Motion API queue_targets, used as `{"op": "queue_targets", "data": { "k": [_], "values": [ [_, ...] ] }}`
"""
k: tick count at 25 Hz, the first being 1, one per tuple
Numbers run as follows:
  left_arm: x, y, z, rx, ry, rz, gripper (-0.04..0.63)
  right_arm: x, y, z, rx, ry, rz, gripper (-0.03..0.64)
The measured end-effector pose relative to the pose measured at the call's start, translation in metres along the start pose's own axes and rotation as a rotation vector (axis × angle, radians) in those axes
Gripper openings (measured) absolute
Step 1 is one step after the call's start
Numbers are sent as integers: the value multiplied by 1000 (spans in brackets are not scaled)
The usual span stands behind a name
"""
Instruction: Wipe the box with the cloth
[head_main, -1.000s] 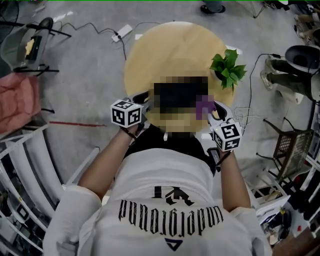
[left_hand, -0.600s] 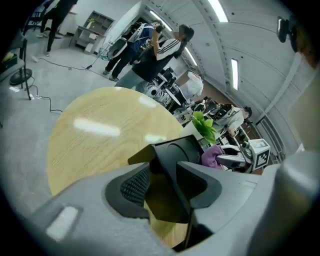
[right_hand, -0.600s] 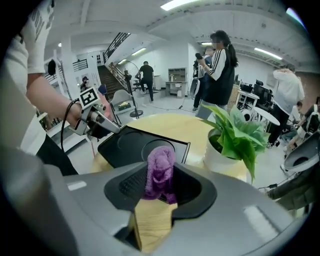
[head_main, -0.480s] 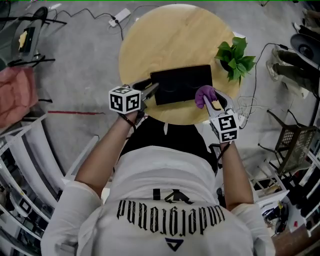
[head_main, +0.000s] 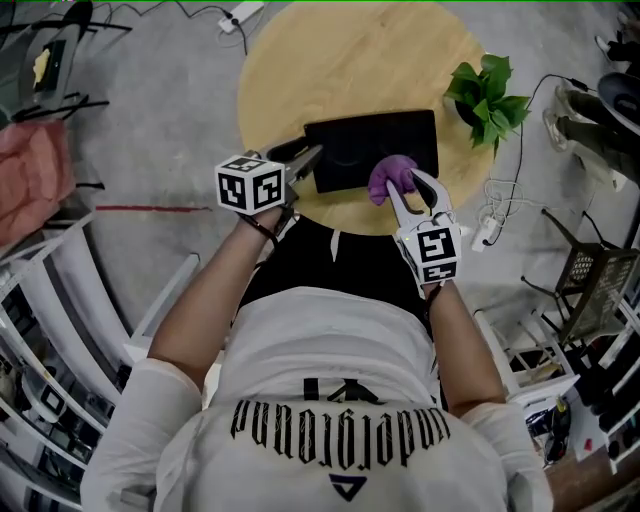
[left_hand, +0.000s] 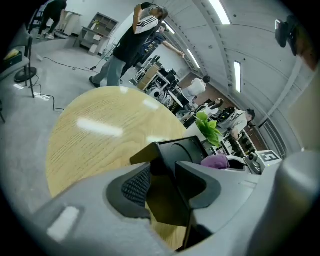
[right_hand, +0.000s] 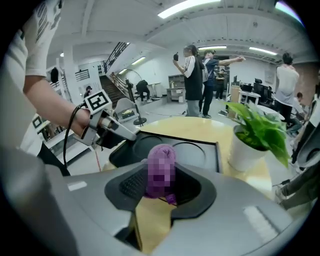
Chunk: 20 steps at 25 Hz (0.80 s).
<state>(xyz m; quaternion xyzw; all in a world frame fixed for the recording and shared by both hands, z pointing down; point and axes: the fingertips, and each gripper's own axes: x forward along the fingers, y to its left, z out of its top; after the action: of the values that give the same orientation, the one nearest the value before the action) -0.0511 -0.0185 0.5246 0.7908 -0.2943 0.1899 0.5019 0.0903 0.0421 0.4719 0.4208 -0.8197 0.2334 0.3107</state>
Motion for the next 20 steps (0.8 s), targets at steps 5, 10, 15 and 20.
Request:
{"op": "queue_targets", "data": {
  "k": [5, 10, 15, 20],
  "values": [
    [-1, 0, 0, 0, -10, 5, 170, 40, 84, 20, -103, -13, 131, 132],
    [-2, 0, 1, 15, -7, 10, 170, 53, 105, 27, -155, 9, 151, 133],
    [-1, -1, -2, 34, 12, 9, 172, 25, 56, -5, -190, 84, 73, 132],
    [-1, -2, 0, 52, 15, 5, 173, -14, -30, -20, -178, 126, -82, 130]
  ]
}}
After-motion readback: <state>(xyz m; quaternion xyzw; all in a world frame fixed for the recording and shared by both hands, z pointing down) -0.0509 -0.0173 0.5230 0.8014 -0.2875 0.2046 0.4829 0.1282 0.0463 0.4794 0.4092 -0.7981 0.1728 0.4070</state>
